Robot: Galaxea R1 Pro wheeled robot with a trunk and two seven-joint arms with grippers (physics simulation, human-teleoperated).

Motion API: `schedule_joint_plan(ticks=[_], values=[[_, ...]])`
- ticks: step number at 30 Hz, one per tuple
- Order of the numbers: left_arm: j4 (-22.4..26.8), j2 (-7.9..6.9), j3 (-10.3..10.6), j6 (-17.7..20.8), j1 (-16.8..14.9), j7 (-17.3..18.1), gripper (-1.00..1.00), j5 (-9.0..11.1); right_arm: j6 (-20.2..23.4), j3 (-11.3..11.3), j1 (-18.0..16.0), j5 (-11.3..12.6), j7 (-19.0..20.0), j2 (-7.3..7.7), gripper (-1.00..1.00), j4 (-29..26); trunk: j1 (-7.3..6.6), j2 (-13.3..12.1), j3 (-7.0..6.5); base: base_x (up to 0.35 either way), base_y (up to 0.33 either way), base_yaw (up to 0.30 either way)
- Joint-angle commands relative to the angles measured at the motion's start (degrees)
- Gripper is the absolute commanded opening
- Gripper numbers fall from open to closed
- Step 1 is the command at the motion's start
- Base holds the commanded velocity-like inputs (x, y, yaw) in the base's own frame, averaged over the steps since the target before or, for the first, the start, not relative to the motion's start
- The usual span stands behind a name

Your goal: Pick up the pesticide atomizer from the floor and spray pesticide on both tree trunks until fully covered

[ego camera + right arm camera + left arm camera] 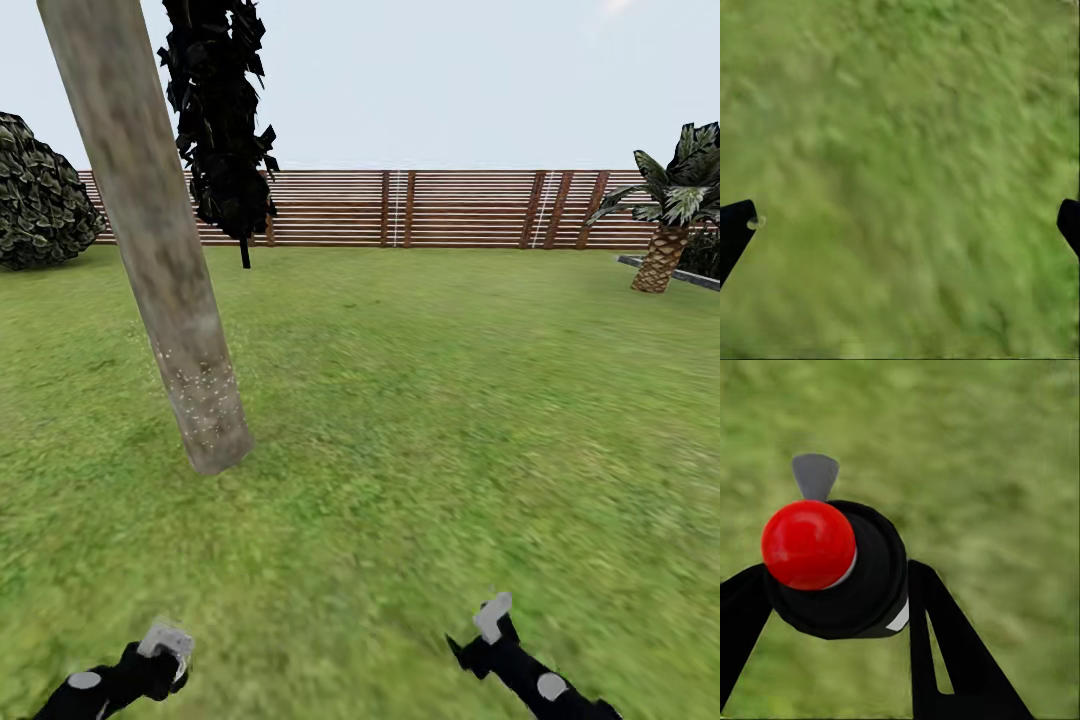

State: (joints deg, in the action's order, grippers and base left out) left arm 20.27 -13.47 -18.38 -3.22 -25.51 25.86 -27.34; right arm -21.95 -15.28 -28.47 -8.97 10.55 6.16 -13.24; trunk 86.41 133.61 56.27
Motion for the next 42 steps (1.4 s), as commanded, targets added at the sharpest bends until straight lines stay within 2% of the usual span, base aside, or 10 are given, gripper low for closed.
schedule_joint_plan(ticks=[1, 4, 6, 9, 11, 15, 18, 31, 36, 42], values=[[-1.67, 0.41, -0.18, -0.58, 0.02, -3.66, -1.0, 2.39, -2.45, -0.03, -0.03, 0.09, -3.98, -0.03, 1.0, 2.9, -0.01, 0.0, -0.02, 0.0, 0.0, 0.0], [-6.95, 1.32, -0.31, -9.34, 2.09, -15.66, -1.0, 10.36, -10.59, 0.54, 0.28, 0.39, -14.11, -0.18, 1.0, 9.69, -0.01, 0.0, -0.02, 0.0, 0.0, 0.0], [-8.7, 1.48, -0.33, -14.17, 4.0, -22.06, -1.0, 14.48, -13.04, 4.09, 2.04, 0.48, -17.51, -0.49, 1.0, 10.84, -0.01, 0.0, -0.02, 0.0, 0.0, 0.0], [-10.2, 1.66, -0.34, -15.82, 5.73, -26.05, -1.0, 18.05, -13.73, 9.17, 3.06, 0.44, -18.54, -0.86, 1.0, 11.3, -0.01, 0.0, -0.02, 0.0, 0.0, 0.0], [-10.96, 2.34, -0.34, -16.14, 6.15, -27.01, -1.0, 19.35, -13.87, 10.48, 3.34, 0.38, -18.73, -1.01, 1.0, 11.34, -0.01, 0.0, -0.02, 0.0, 0.0, 0.0], [-11.25, 3.89, -0.32, -16.16, 6.25, -26.88, -1.0, 19.6, -13.9, 10.92, 3.43, 0.36, -18.86, -0.99, 1.0, 11.43, -0.01, 0.0, -0.02, 0.0, 0.0, 0.0], [-11.28, 4.22, -0.25, -16.2, 6.4, -26.55, -1.0, 19.54, -13.91, 11.04, 3.5, 0.41, -18.9, -1.0, 1.0, 11.42, -0.01, 0.0, -0.02, 0.0, 0.0, 0.0], [-11.13, 4.24, -0.34, -16.27, 7.58, -27.4, -1.0, 19.6, -13.91, 11.12, 4.61, 0.44, -18.99, -1.35, 1.0, 11.48, -0.01, 0.0, -0.02, -0.111, 0.0, 0.201], [-11.1, 4.24, -0.34, -16.29, 7.59, -29.38, -1.0, 21.23, -13.91, 11.14, 4.63, 0.44, -18.99, -1.52, 1.0, 11.4, -0.01, 0.0, -0.02, -0.287, -0.033, 0.281], [-11.13, 4.24, -0.34, -16.3, 7.62, -29.97, -1.0, 21.51, -13.91, 11.15, 4.64, 0.37, -19.05, -1.84, 1.0, 11.39, -0.01, 0.0, 0.17, -0.24, -0.095, 0.28]])
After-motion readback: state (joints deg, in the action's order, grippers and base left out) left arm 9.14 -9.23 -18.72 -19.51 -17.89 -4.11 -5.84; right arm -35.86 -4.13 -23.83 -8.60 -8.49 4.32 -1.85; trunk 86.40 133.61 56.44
